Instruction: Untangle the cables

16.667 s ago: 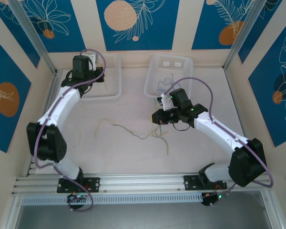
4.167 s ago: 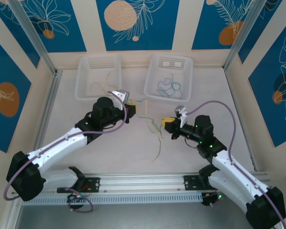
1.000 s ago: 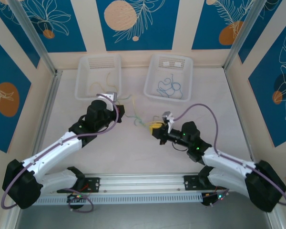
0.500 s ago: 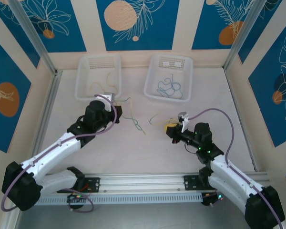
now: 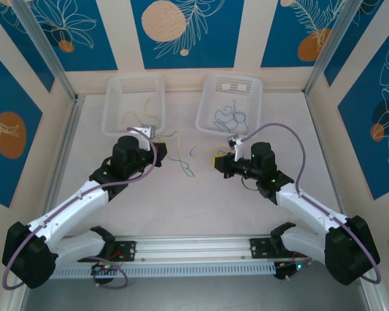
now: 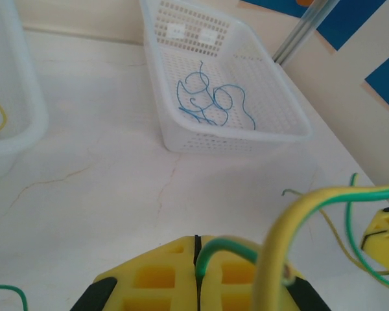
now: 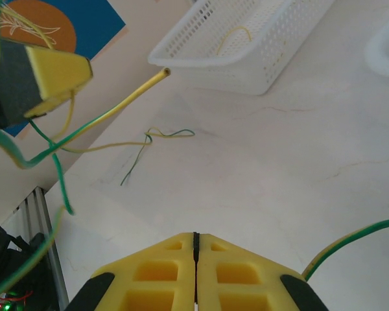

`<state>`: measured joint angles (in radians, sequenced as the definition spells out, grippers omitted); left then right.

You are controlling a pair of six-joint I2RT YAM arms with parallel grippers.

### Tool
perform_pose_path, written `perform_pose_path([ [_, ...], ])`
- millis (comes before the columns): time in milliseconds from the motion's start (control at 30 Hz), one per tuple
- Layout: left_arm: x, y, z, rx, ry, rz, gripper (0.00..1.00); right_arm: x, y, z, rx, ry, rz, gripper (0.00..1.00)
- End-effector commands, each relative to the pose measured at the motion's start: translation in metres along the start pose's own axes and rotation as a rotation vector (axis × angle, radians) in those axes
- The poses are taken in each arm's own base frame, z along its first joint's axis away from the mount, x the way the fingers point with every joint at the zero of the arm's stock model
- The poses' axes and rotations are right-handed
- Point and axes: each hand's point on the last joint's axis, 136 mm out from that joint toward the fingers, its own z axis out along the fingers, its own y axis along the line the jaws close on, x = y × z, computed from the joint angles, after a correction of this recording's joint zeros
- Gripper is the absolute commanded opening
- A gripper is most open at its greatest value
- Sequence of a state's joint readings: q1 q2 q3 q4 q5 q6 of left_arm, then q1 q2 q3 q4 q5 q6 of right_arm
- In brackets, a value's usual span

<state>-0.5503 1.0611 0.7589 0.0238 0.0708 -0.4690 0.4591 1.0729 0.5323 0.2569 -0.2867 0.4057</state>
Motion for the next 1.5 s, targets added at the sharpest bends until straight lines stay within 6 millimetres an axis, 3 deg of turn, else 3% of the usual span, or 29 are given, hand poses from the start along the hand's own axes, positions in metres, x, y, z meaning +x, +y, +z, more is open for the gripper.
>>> perform_pose_path([
  [0,-0.060,-0.018,-0.026,0.063,-0.104,0.012,0.00,-0.004,0.003,0.005,-0.010,-0.002,0.017,0.00],
  [133,-0.089,-0.025,-0.033,0.035,-0.080,0.046,0.00,-0.002,-0.002,0.005,0.026,0.001,0.018,0.00],
  [300,-0.095,-0.032,-0.037,0.061,-0.087,0.050,0.00,-0.003,-0.007,0.005,0.060,0.029,0.035,0.00],
  [533,-0.071,-0.022,-0.042,0.055,-0.079,0.015,0.00,-0.059,0.010,0.024,0.018,0.083,0.094,0.00],
  [700,-0.060,-0.015,-0.055,0.031,-0.083,-0.007,0.00,-0.088,0.019,0.064,-0.030,0.173,0.141,0.00],
  [867,-0.038,-0.011,-0.059,0.056,-0.084,-0.010,0.00,-0.127,0.032,0.122,-0.090,0.220,0.122,0.00],
  [1000,-0.022,-0.001,-0.062,0.048,-0.100,-0.017,0.00,-0.153,0.021,0.172,-0.124,0.232,0.190,0.00],
  [1067,-0.015,-0.003,-0.059,0.076,-0.091,-0.018,0.00,-0.167,0.031,0.198,-0.228,0.247,0.214,0.00],
  [1200,-0.010,-0.004,-0.055,0.094,-0.082,-0.021,0.00,-0.178,0.051,0.237,-0.324,0.249,0.164,0.00],
  [1333,-0.014,-0.004,-0.056,0.086,-0.097,0.001,0.00,-0.184,0.035,0.267,-0.315,0.205,0.182,0.00],
  [1467,-0.015,-0.007,-0.052,0.109,-0.094,0.008,0.00,-0.169,0.012,0.291,-0.289,0.201,0.233,0.00],
])
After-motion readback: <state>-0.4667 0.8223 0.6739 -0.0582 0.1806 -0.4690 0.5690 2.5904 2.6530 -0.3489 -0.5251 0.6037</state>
